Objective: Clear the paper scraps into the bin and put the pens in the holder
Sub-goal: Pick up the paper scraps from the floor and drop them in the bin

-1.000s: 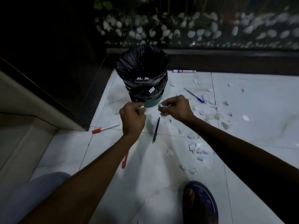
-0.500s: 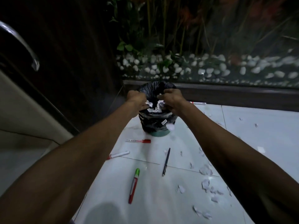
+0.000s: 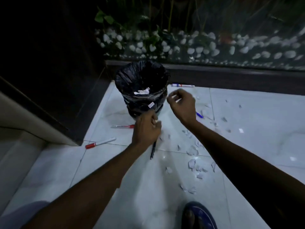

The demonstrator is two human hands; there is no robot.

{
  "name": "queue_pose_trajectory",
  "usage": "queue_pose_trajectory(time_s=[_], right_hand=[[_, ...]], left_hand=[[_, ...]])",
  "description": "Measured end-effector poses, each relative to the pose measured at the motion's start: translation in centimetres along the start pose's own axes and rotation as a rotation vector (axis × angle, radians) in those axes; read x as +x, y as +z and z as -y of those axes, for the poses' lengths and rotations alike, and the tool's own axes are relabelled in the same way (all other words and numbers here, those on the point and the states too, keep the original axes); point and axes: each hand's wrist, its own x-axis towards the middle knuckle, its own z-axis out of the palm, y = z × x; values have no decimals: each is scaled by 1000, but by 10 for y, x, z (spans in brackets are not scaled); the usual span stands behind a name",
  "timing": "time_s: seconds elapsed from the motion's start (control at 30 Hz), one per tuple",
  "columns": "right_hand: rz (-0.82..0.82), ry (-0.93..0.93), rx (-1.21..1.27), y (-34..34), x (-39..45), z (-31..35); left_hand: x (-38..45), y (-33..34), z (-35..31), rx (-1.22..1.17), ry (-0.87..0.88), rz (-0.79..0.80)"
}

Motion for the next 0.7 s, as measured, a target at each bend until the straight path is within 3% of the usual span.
queue_pose_trajectory(time_s=[0.1, 0.17, 0.23, 0.33, 0.47, 0.7], right_hand=[[408, 51, -365, -7, -36, -61], [749, -28, -643, -11, -60, -89], [917, -112, -752, -8, -77, -100], [808, -188, -713, 5, -90, -99], [615, -128, -643, 30, -93, -88], [509, -141, -666, 57, -84, -86]], left_hand=[[-25, 38, 23, 180, -33, 325], [-33, 48, 31, 316, -15, 369], [-29, 51, 36, 486, 8, 332], [-17, 53, 49, 473, -34, 343], [-12, 56, 58, 377, -82, 297], [-4, 66, 62, 425, -47, 275]])
